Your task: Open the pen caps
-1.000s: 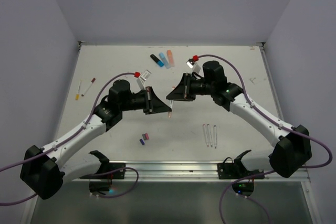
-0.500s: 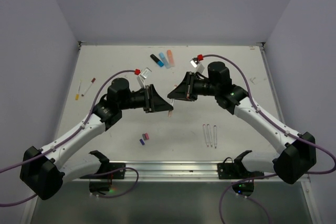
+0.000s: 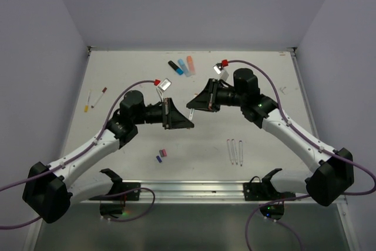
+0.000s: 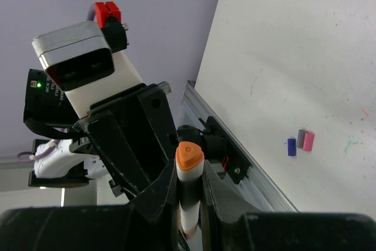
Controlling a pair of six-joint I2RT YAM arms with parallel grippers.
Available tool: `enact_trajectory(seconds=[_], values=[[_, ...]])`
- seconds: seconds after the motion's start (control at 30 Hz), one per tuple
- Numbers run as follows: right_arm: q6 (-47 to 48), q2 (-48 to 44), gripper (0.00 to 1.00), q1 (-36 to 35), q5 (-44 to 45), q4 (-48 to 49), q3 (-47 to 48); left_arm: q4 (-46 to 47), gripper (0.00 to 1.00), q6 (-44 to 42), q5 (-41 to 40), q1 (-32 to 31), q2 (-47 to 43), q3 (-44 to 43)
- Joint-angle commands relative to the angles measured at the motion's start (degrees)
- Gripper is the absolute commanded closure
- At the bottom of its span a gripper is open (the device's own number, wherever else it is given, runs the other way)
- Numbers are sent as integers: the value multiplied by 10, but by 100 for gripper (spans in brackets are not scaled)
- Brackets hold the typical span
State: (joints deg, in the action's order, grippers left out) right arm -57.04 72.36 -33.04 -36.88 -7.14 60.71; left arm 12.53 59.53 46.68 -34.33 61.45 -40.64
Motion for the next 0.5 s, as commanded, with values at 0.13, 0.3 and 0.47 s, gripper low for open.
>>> enact_trajectory(seconds=[0.13, 0.3, 0.47], values=[[-29, -9, 100, 13, -22, 61, -16, 162, 100, 72, 81, -7, 10, 24], [-199, 8, 100, 63, -146, 462, -109, 507, 100, 284, 126, -7, 18, 95], [-385, 60, 100, 68, -162, 757, -137, 583, 100, 332, 110, -7, 30, 104]])
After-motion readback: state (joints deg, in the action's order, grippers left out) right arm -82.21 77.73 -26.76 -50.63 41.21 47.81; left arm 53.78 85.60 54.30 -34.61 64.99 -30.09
